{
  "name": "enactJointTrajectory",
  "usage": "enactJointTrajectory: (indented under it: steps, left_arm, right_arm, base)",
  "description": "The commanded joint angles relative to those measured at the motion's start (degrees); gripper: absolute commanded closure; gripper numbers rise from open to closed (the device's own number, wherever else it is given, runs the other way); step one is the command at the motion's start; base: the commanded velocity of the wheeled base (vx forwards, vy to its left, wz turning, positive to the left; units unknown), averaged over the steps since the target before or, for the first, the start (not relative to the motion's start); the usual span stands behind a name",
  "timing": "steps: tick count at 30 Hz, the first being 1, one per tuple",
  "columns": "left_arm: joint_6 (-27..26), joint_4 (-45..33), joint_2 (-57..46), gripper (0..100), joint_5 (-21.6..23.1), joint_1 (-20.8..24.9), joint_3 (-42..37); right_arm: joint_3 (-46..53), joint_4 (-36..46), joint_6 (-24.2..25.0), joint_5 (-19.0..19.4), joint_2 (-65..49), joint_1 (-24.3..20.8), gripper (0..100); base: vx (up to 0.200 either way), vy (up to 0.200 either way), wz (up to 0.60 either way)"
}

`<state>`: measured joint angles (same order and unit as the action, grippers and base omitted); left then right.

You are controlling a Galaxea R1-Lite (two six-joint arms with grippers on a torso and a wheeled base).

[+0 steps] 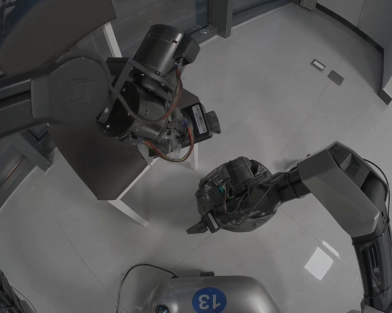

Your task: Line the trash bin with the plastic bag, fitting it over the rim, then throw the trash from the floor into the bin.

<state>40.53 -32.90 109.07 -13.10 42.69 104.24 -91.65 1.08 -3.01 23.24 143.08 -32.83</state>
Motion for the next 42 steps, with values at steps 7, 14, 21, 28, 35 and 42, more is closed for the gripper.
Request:
enactJointTrajectory:
  steps: [7, 14, 21, 28, 35, 42]
  left_arm:
    - [-0.02, 0.03, -2.19, 0, 0.01, -0.06, -1.67]
    - [0.07, 0.56, -2.11, 0, -0.08, 0.02, -3.87]
    - [-0.10, 0.73, -1.58, 0, -0.08, 0.02, -3.69]
    - [-0.19, 0.65, -1.32, 0, -0.08, 0.11, -3.78]
    - [-0.10, 0.56, -1.14, 0, -0.17, 0.46, -4.22]
    - [-0.10, 0.47, -1.40, 0, -0.78, 0.55, -4.40]
  right_arm:
    - [2.44, -0.03, 1.25, -0.12, -1.84, 0.05, 0]
    - [4.37, -0.03, -5.34, -1.53, -1.23, 8.66, 0]
    - [6.04, -0.47, -6.04, -2.41, -2.98, 13.76, 0]
    - [6.04, -0.29, -7.36, -2.41, -4.30, 19.82, 0]
    - [4.20, -1.00, -8.94, -2.14, -4.39, 18.77, 0]
    - [1.39, -0.73, -8.68, -2.14, -6.76, 13.58, 0]
  base:
    - [0.000, 0.000, 0.00]
    - [0.000, 0.000, 0.00]
    - [0.000, 0.000, 0.00]
    - [0.000, 0.000, 0.00]
    - [0.000, 0.000, 0.00]
    - [0.000, 0.000, 0.00]
